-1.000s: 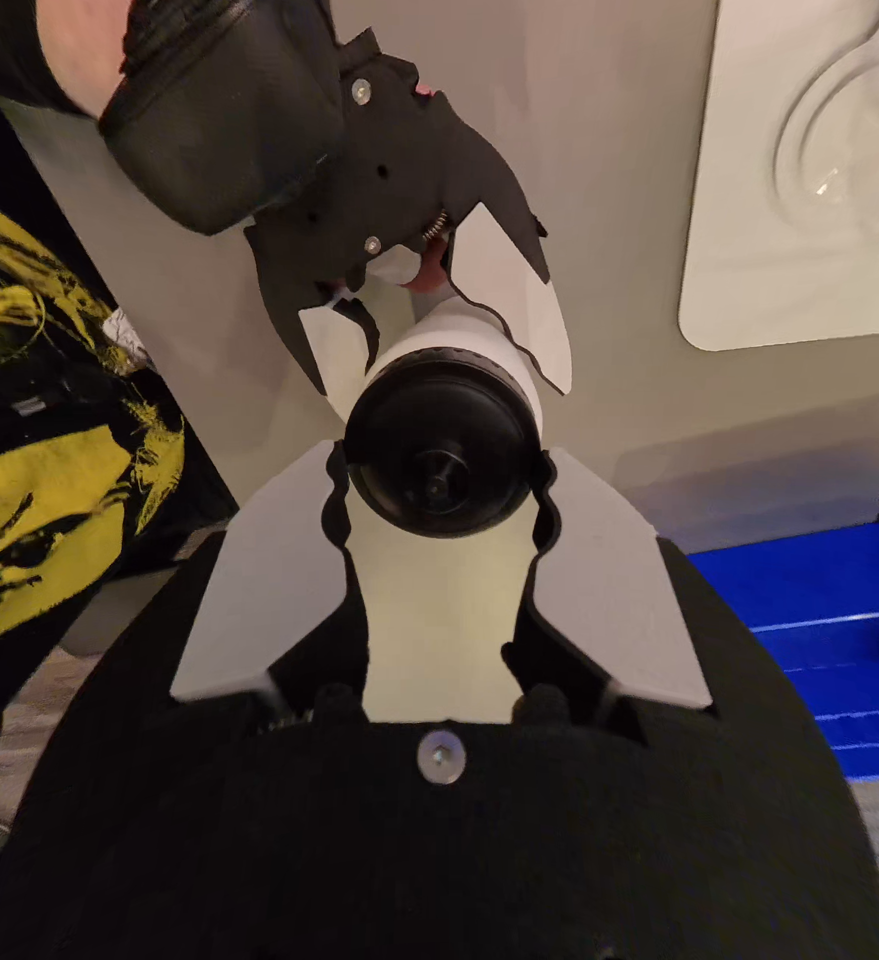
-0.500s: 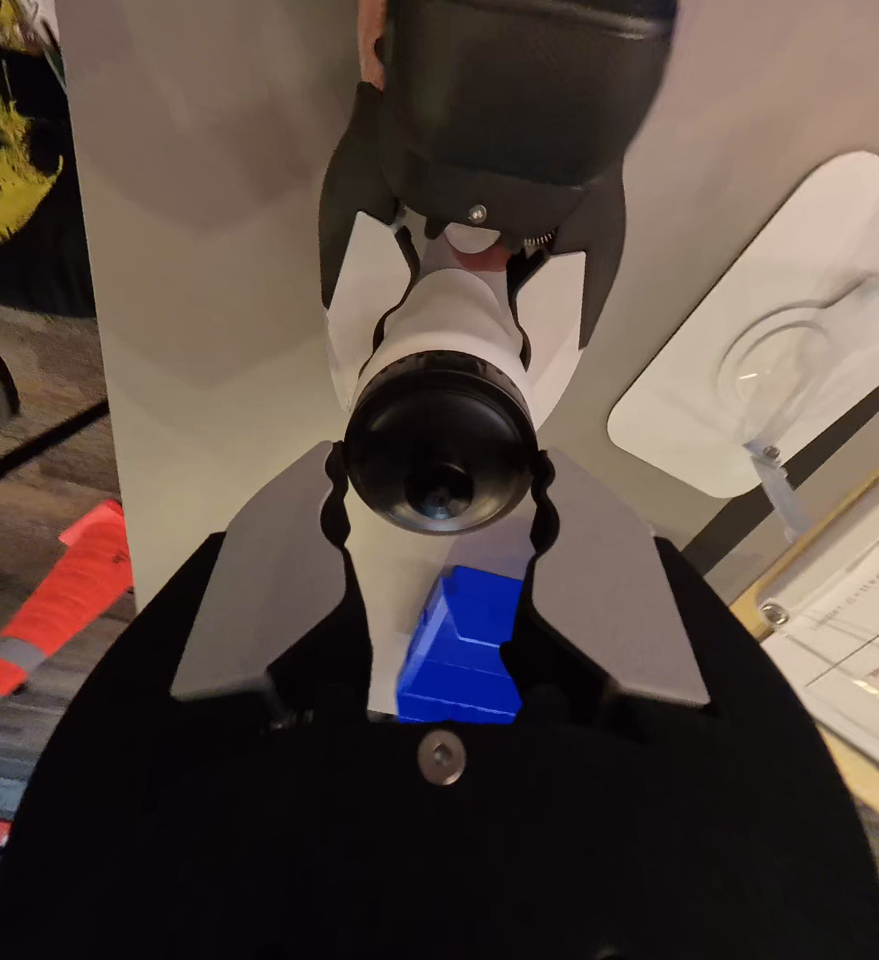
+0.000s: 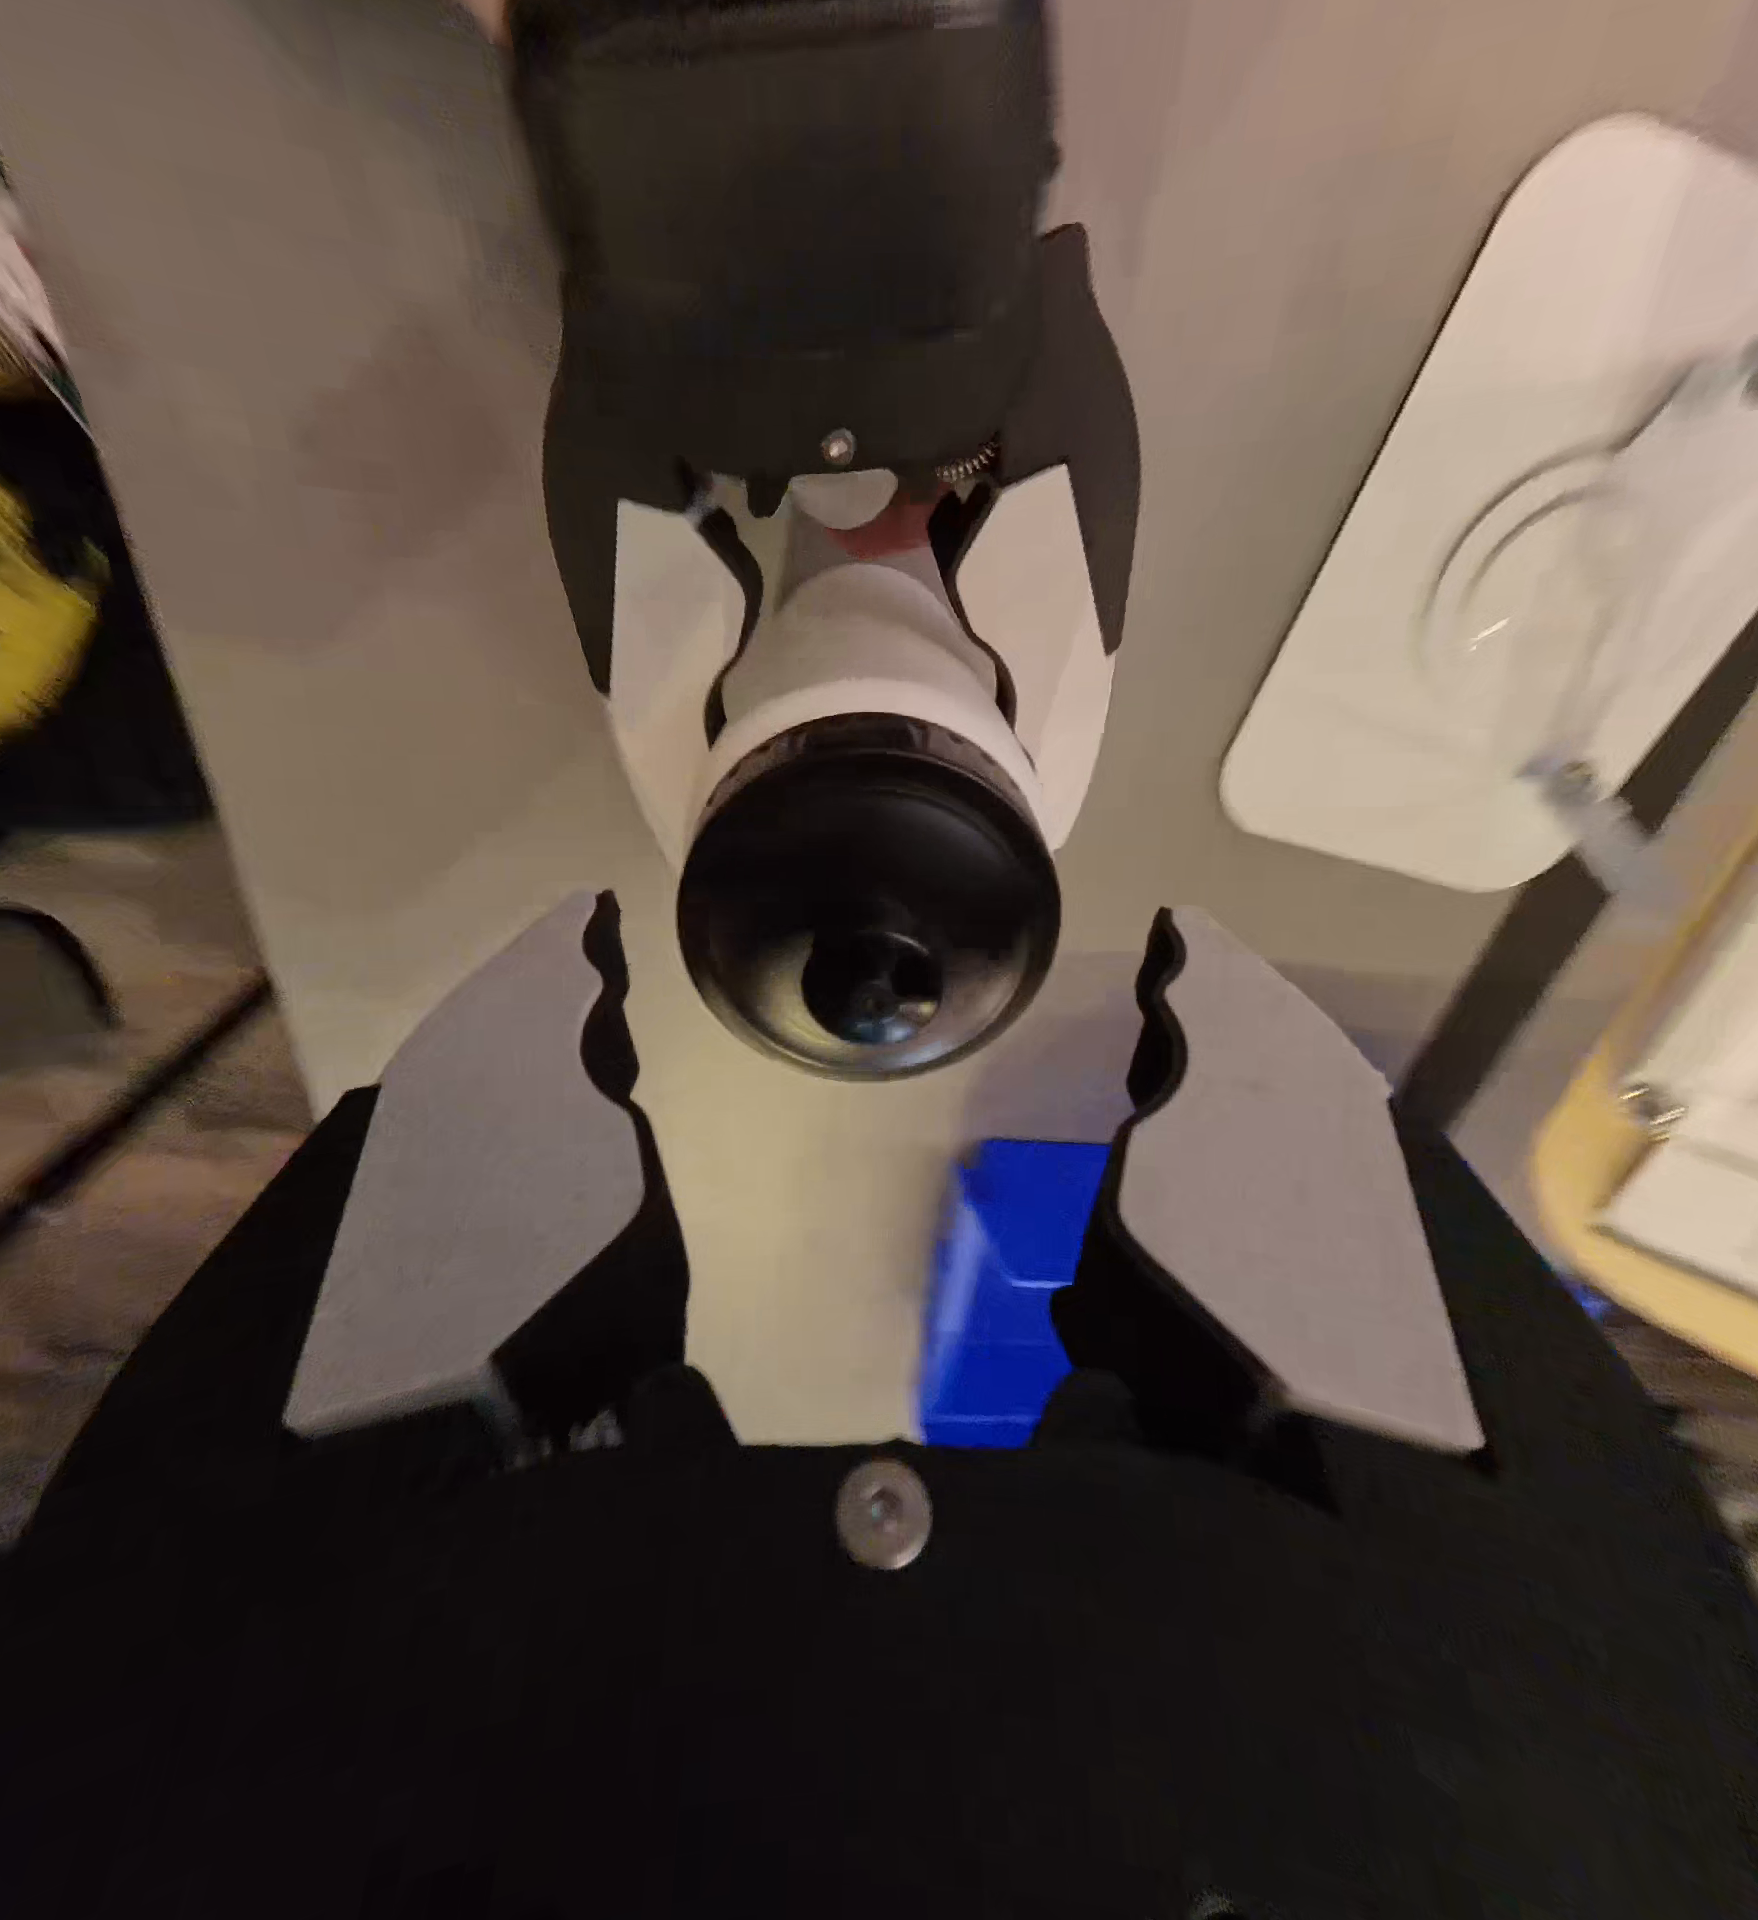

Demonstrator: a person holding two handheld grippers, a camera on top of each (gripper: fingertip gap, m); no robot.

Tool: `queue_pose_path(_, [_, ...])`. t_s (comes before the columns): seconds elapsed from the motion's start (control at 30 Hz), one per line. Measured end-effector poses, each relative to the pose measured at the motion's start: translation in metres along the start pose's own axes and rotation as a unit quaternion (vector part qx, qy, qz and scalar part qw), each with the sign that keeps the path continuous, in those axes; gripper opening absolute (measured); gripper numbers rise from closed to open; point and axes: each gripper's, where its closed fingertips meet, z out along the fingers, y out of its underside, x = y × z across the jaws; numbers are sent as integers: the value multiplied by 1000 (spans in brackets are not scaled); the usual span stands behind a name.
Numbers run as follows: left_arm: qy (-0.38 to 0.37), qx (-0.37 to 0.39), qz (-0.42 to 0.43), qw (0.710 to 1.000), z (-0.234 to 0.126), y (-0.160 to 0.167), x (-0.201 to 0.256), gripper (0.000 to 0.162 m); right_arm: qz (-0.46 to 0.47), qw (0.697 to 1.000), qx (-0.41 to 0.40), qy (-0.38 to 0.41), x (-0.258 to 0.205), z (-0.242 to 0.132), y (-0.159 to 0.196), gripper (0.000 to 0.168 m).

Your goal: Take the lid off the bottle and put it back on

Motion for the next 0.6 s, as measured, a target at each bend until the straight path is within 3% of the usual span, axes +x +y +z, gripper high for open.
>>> queue_pose_path(0.1, [0,0,-1,1000,0,0,0,95,-86,996,-34,6,1,4,6,76])
queue_pose_path(0.2, [0,0,-2,1000,0,0,0,95,-84,996,-37,-13,0,5,8,72])
queue_pose_path(0.37, [0,2,-11,1000,1,0,-3,94,161,986,-10,-41,2,6,9,72])
queue_pose_path(0.43, [2,4,-5,1000,1,0,-2,94,196,980,6,-29,-1,7,7,72])
queue_pose_path(0.53, [1,2,2,1000,0,0,1,94,122,992,-3,-18,-3,7,11,73])
queue_pose_path(0.6, [2,3,0,1000,1,0,0,94,72,997,2,-14,-3,3,11,87])
